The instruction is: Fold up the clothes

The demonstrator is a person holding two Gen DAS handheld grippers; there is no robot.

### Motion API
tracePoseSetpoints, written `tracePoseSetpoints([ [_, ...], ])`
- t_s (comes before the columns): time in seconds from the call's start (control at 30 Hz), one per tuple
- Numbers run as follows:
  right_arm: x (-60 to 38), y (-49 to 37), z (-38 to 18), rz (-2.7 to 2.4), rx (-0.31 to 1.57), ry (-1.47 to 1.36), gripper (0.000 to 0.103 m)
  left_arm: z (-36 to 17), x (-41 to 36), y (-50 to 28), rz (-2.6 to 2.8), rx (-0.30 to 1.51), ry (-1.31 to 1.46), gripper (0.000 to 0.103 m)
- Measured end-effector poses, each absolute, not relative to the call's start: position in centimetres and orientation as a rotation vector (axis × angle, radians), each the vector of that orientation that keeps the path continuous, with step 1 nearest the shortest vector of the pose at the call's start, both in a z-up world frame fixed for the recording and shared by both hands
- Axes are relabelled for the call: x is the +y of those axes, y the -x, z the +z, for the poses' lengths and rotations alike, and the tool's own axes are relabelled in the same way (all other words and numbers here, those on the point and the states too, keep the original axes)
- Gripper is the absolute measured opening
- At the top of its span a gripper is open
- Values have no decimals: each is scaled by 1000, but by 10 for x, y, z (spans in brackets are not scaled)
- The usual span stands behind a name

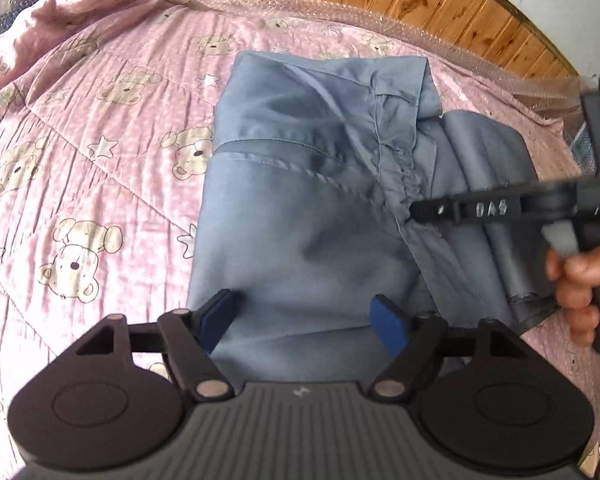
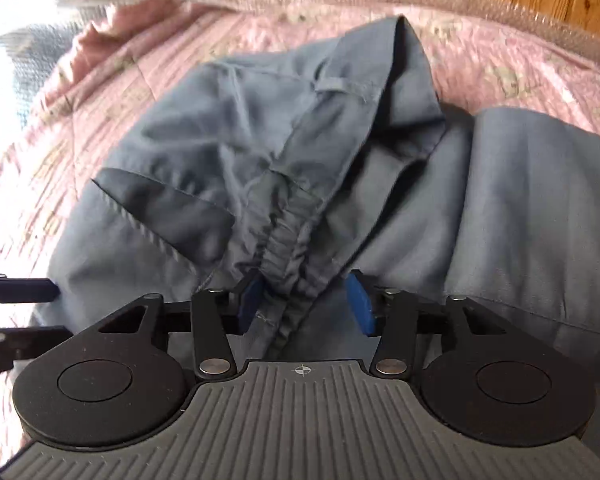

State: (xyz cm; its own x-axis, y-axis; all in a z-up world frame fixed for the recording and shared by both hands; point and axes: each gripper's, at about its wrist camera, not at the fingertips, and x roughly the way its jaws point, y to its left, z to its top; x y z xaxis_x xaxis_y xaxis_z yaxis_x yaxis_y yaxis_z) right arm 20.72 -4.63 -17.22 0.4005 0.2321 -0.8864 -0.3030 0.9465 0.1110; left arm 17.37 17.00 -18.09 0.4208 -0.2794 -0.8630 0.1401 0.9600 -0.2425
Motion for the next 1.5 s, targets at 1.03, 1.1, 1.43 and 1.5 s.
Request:
tracePoseSetpoints([
  [1.03, -29, -234, -198, 354, 987, -92, 52, -179, 165, -138, -187, 1206, 131, 91],
  [1.1, -37, -212, -240, 335, 1057, -128, 52, -185, 163, -142, -168, 1218, 92, 93],
  [1.43, -145, -149, -227, 40, 821, -289, 97, -101, 135, -134, -167, 1041, -42, 90],
  [1.5, -180, -137, -227, -80, 769, -325, 98, -93, 111, -150, -224, 1030, -14, 91],
])
